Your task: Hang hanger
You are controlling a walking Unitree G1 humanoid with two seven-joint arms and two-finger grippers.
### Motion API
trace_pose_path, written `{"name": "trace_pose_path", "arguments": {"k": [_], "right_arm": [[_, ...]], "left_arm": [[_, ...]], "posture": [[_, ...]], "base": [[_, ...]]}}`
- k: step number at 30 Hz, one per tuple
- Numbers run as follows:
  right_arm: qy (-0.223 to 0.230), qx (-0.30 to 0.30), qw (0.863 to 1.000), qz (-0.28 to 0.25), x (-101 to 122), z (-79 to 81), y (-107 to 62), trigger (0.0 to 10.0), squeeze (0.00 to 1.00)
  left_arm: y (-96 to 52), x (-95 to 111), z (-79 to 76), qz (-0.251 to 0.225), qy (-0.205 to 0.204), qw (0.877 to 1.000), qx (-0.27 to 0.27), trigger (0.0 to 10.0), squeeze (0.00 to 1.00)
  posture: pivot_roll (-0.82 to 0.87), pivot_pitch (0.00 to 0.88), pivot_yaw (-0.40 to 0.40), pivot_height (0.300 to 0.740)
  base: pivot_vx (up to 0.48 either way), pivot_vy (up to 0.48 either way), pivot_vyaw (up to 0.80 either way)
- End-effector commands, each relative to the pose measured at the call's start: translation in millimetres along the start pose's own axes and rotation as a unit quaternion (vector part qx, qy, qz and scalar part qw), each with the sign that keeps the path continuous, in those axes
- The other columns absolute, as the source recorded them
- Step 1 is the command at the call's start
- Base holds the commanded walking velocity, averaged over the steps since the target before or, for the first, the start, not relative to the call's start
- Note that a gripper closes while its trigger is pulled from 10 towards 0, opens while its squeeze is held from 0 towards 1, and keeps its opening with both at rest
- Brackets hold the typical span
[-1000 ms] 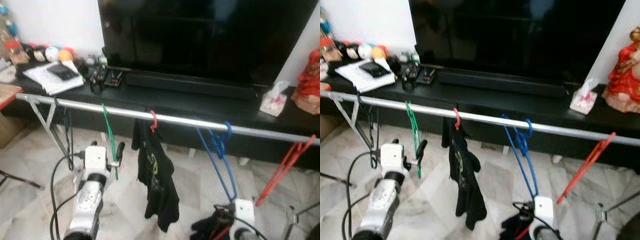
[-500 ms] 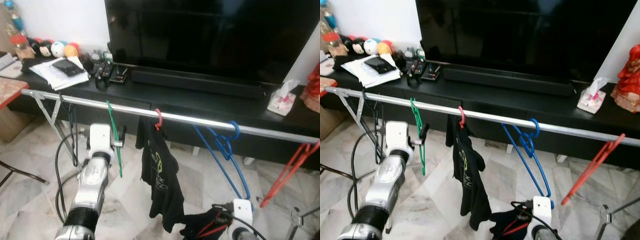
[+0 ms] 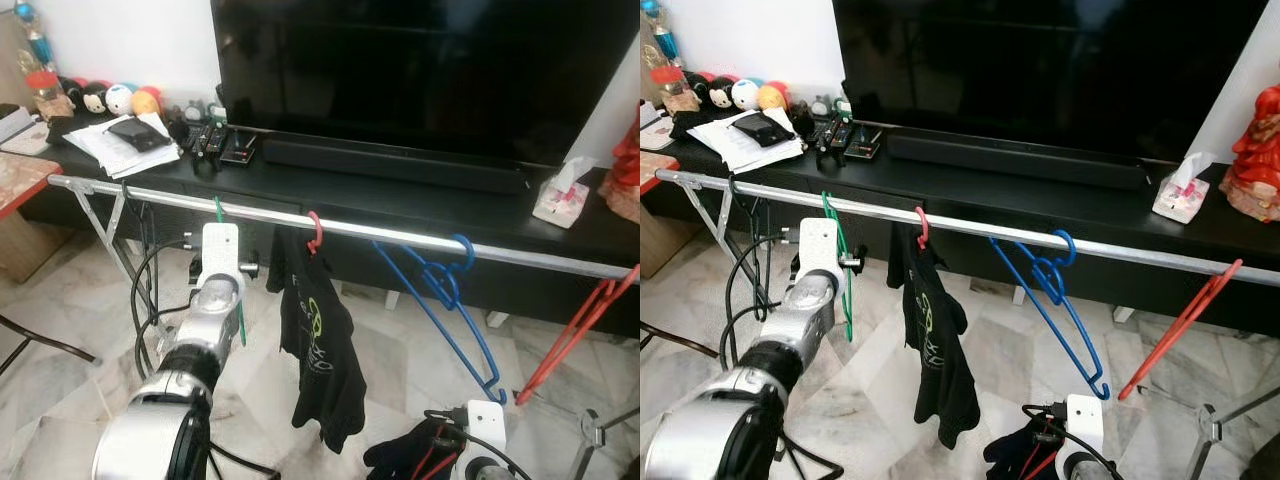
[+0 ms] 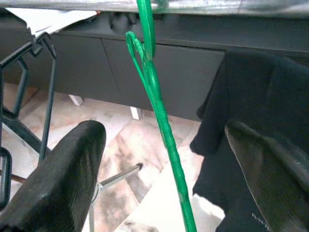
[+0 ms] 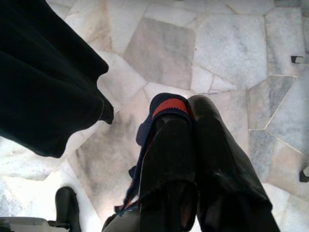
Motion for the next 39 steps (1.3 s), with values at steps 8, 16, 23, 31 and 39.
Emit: {"name": "trace_pose_path", "arguments": {"k": [8, 16, 23, 31, 39], "right_arm": [[0.004, 0.001, 1.0, -0.006, 3.3, -1.7, 0.3, 10.0, 0.0], [0.005, 0.002, 1.0, -0.009, 3.8, -2.1, 0.1, 10.0, 0.0], [0.003, 0.006, 1.0, -0.011, 5.3, -0.7, 0.6, 10.0, 0.0], [0.0, 0.012, 1.0, -0.017, 8.6, 2.3, 1.8, 10.0, 0.0], [-0.002, 0.014, 1.0, -0.022, 10.9, 3.6, 2.3, 10.0, 0.0]], "left_arm": [[0.6, -16.8, -0.5, 0.056, -0.056, 0.997, 0.007, 10.0, 0.0], [1.4, -14.2, 3.1, 0.046, -0.065, 0.997, 0.022, 0.0, 0.0], [2.9, -7.4, 6.6, 0.029, -0.071, 0.997, 0.029, 0.0, 0.0], [2.8, -6.7, 4.9, 0.026, -0.069, 0.997, 0.026, 0.0, 0.0], [2.5, -8.2, 4.3, 0.028, -0.066, 0.997, 0.024, 0.0, 0.0]], "posture": [[-0.11, 0.0, -0.042, 0.74], [-0.12, 0.0, -0.042, 0.74], [-0.12, 0.0, -0.043, 0.74], [-0.12, 0.0, -0.044, 0.74], [-0.12, 0.0, -0.042, 0.74]], "base": [[0.0, 0.0, 0.0], [0.0, 0.0, 0.0], [0.0, 0.0, 0.0], [0.0, 0.0, 0.0], [0.0, 0.0, 0.0]]}}
Point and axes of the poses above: a point about 5 cm out from each wrist's last joint towards the gripper, its own y axis pointing out of the wrist towards the gripper, its own x axis along the axis of the wrist's last joint, z = x × y, the point moved 2 cm from there along y, pointing out of the wrist towards the gripper, and after that the axes turned 8 degrees about y, right-handed, at the moved point
